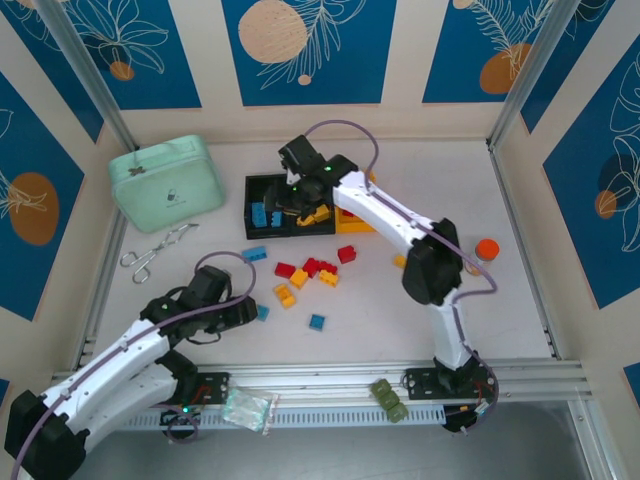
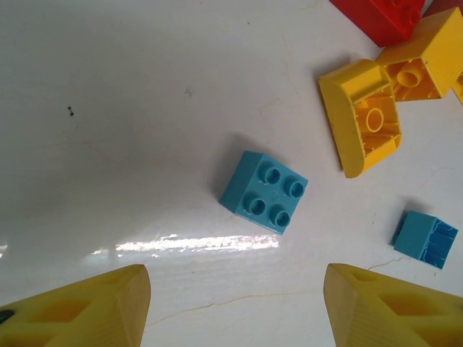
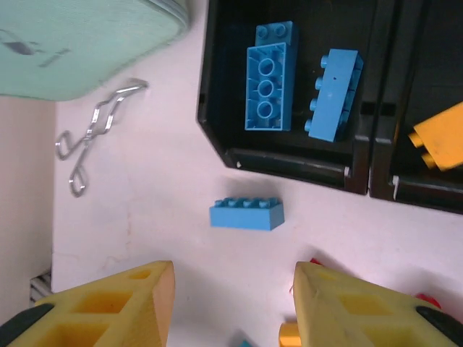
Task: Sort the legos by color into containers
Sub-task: Place the lego in the container, then pick up the lego from the middle-left of the table.
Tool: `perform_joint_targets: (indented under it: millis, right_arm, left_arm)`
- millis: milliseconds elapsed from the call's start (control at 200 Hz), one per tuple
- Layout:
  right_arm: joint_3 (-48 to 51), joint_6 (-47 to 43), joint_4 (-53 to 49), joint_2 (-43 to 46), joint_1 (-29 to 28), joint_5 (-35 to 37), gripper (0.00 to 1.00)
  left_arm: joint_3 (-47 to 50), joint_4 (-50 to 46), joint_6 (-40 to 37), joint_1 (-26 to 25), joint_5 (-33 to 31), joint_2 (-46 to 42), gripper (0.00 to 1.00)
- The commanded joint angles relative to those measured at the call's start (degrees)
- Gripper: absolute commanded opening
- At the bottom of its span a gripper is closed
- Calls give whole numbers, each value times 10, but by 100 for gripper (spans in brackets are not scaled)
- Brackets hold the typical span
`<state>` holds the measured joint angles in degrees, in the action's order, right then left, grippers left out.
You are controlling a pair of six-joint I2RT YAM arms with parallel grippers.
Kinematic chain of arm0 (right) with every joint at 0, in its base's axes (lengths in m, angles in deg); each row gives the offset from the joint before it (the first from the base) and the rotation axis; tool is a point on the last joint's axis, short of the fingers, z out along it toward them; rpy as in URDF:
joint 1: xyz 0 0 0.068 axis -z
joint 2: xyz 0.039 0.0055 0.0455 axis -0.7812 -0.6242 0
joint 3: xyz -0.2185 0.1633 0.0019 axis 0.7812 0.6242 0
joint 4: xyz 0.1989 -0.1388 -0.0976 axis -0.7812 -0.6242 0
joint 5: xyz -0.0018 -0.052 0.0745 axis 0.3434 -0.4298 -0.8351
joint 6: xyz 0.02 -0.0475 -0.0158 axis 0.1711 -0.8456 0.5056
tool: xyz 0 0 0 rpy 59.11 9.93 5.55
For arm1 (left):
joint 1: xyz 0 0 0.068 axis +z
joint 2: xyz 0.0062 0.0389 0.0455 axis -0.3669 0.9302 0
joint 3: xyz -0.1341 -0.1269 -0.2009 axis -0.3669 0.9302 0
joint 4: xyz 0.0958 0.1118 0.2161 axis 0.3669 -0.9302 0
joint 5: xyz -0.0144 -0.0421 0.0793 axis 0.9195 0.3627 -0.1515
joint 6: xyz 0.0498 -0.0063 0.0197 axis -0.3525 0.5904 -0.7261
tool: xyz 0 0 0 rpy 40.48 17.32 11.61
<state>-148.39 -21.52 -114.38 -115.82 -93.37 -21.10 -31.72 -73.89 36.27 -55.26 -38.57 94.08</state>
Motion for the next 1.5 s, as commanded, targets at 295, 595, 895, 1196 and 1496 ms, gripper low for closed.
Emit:
perform_joint_targets:
  millis: [295, 595, 895, 1196, 1496]
  right_arm:
    - [371, -23, 127, 262, 17, -28, 47]
    - [573, -33, 154, 437, 33, -74, 50]
    - [696, -28, 166, 538, 34, -120, 52]
    - [746, 7, 204, 548, 34, -129, 52]
    - [744, 11, 206, 538, 34, -127, 51]
  left_arm:
    - [-62, 36, -68, 2, 59, 104, 64]
    - [-119, -12, -125, -32, 25, 209, 64]
    - [-157, -30, -167, -65, -13, 310, 64]
    - [-151, 6, -173, -74, -42, 360, 58]
    - [-147, 26, -178, -75, -32, 382, 33]
